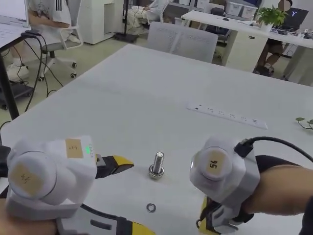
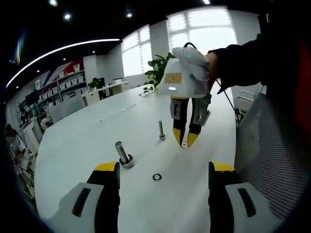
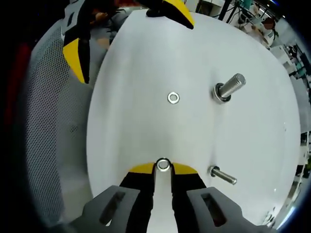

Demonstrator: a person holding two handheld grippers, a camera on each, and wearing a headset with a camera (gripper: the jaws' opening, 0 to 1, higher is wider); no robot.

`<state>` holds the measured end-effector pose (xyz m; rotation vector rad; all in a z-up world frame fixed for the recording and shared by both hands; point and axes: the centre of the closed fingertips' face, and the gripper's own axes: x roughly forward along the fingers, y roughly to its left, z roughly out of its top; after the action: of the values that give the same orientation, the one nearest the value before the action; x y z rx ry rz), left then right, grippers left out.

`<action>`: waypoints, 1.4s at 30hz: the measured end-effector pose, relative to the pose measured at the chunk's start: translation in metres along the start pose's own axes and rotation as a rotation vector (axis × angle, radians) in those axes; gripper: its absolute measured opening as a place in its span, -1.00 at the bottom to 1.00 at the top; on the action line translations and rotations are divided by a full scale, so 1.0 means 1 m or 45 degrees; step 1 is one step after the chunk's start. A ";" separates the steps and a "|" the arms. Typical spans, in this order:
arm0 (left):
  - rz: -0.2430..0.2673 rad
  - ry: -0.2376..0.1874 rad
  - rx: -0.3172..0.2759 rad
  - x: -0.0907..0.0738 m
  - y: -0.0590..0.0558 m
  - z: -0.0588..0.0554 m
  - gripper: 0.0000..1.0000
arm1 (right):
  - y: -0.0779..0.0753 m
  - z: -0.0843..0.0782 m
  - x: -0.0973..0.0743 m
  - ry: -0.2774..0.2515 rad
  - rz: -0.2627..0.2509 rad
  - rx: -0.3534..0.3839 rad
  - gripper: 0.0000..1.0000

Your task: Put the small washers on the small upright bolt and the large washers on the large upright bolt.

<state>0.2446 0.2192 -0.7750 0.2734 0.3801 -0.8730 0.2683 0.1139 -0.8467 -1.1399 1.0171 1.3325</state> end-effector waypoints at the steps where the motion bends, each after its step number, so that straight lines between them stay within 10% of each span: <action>1: 0.001 0.000 0.001 0.000 0.000 0.000 0.48 | 0.001 0.000 -0.002 -0.006 0.004 0.008 -0.74; 30: 0.010 -0.005 -0.007 0.000 0.002 -0.001 0.47 | -0.041 -0.030 -0.054 -0.013 -0.064 0.101 -0.74; 42: 0.015 0.001 -0.011 0.000 0.003 -0.003 0.47 | -0.069 -0.017 -0.062 -0.013 -0.098 0.066 -0.74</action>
<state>0.2461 0.2219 -0.7771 0.2677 0.3826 -0.8594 0.3379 0.0909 -0.7871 -1.1210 0.9850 1.2427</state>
